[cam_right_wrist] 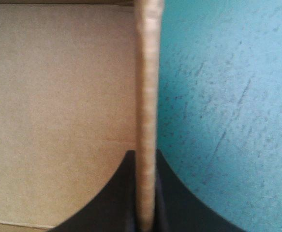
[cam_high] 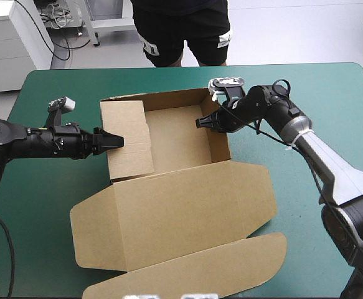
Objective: Fold the box
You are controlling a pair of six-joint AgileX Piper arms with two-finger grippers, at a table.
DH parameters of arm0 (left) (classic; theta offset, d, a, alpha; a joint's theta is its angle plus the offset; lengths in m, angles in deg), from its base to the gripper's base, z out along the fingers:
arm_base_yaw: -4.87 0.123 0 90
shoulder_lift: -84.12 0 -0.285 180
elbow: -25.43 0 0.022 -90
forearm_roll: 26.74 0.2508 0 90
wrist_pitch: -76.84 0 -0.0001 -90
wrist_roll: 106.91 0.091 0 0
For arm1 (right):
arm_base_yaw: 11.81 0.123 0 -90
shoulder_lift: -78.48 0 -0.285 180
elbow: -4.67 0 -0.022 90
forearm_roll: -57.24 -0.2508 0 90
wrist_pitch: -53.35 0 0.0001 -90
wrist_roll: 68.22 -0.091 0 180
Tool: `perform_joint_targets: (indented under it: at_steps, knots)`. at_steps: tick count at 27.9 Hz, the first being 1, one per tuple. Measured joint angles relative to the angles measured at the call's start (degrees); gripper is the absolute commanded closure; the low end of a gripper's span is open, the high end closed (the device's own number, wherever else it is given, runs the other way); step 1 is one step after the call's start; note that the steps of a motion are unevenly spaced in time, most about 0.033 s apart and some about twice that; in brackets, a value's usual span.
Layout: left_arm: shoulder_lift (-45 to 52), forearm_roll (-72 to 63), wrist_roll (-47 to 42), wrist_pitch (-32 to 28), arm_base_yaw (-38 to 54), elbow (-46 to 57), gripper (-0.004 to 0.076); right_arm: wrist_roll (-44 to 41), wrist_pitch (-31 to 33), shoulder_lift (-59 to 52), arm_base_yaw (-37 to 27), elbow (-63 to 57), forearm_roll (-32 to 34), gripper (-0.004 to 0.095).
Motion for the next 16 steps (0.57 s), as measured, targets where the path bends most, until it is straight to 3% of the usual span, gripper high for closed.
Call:
perform_joint_targets:
  at_steps: [5, 13, 16]
  knots:
    - [0.0, 4.97, -2.75, -0.88, 0.0, 0.0, 0.032, -2.44, -0.25, 0.0, 2.0, 0.0, 2.98, 0.092]
    - [0.0, 18.28, -13.35, -5.69, -6.22, 0.0, 0.0321, -3.25, -0.32, 0.0, 2.84, 0.0, 3.8, 0.0918]
    - [0.0, 21.73, -17.98, -8.53, -8.74, 0.0, 0.0367, -3.68, -0.32, 0.0, 2.9, 0.0, 4.3, 0.0918]
